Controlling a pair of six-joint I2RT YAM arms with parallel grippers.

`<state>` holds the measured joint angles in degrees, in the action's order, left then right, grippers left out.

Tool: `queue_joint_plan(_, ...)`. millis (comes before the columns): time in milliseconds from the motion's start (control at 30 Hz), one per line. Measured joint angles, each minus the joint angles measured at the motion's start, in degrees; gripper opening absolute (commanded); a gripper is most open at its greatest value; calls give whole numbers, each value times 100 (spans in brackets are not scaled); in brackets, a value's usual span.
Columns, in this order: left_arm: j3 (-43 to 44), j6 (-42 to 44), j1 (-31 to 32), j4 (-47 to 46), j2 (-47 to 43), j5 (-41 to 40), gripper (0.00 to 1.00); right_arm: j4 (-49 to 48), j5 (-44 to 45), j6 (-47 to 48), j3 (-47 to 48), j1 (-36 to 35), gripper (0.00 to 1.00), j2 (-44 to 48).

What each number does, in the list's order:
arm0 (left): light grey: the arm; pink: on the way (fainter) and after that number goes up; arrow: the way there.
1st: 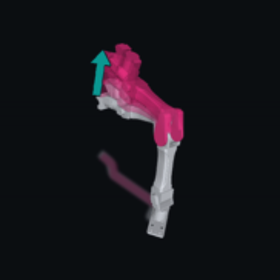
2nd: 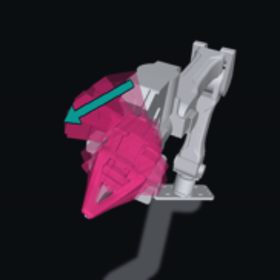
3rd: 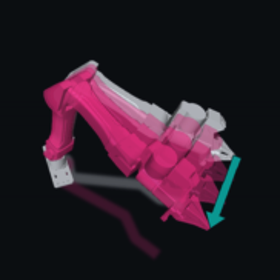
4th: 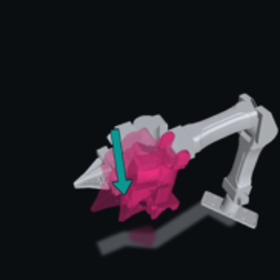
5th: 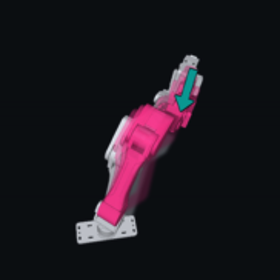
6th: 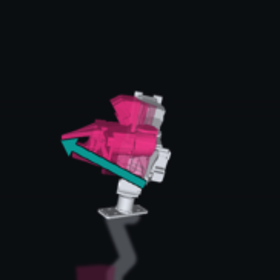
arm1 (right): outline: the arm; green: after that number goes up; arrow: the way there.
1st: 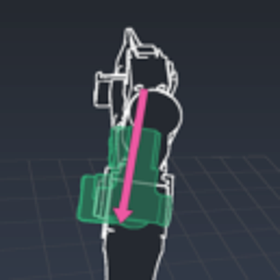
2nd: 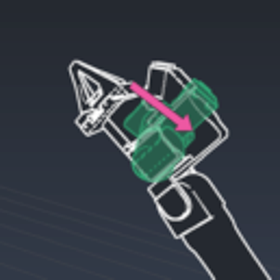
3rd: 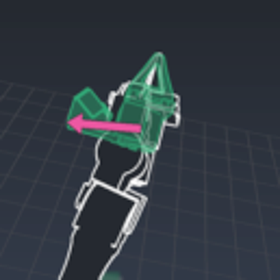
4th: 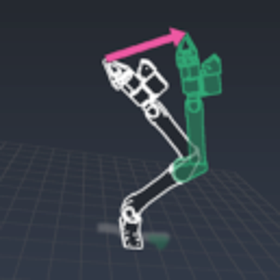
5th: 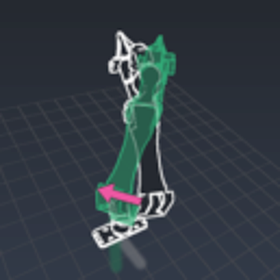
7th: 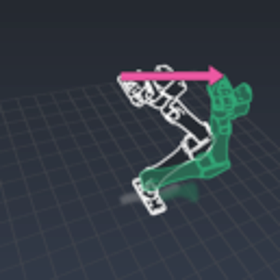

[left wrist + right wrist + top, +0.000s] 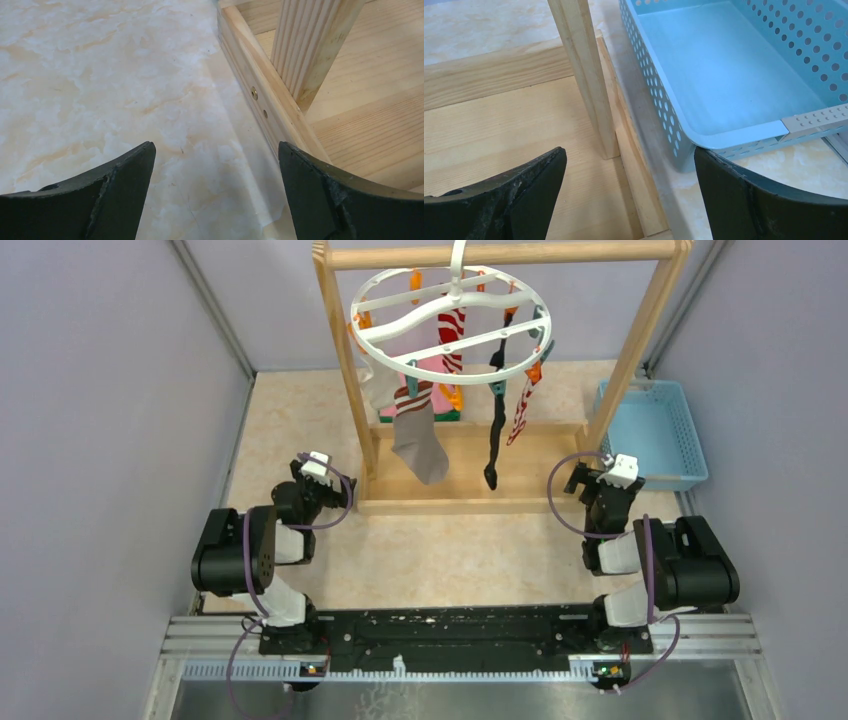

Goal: Remove the socks clipped to the hanger

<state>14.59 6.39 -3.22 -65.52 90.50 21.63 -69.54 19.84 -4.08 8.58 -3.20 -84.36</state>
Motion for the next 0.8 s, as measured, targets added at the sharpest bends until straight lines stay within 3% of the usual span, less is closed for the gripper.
queue_joint_plan(567,0,-7,0,-4,0,-4,99,48,9,4,4,-15,99,28)
queue_joint_plan(700,94,-72,-59,483,-304,101,99,1335,341,-68,269,-223,99,909)
queue_joint_plan(800,1058,-20,-125,2267,-717,348,99,3119,1045,-994,1003,-280,99,1934)
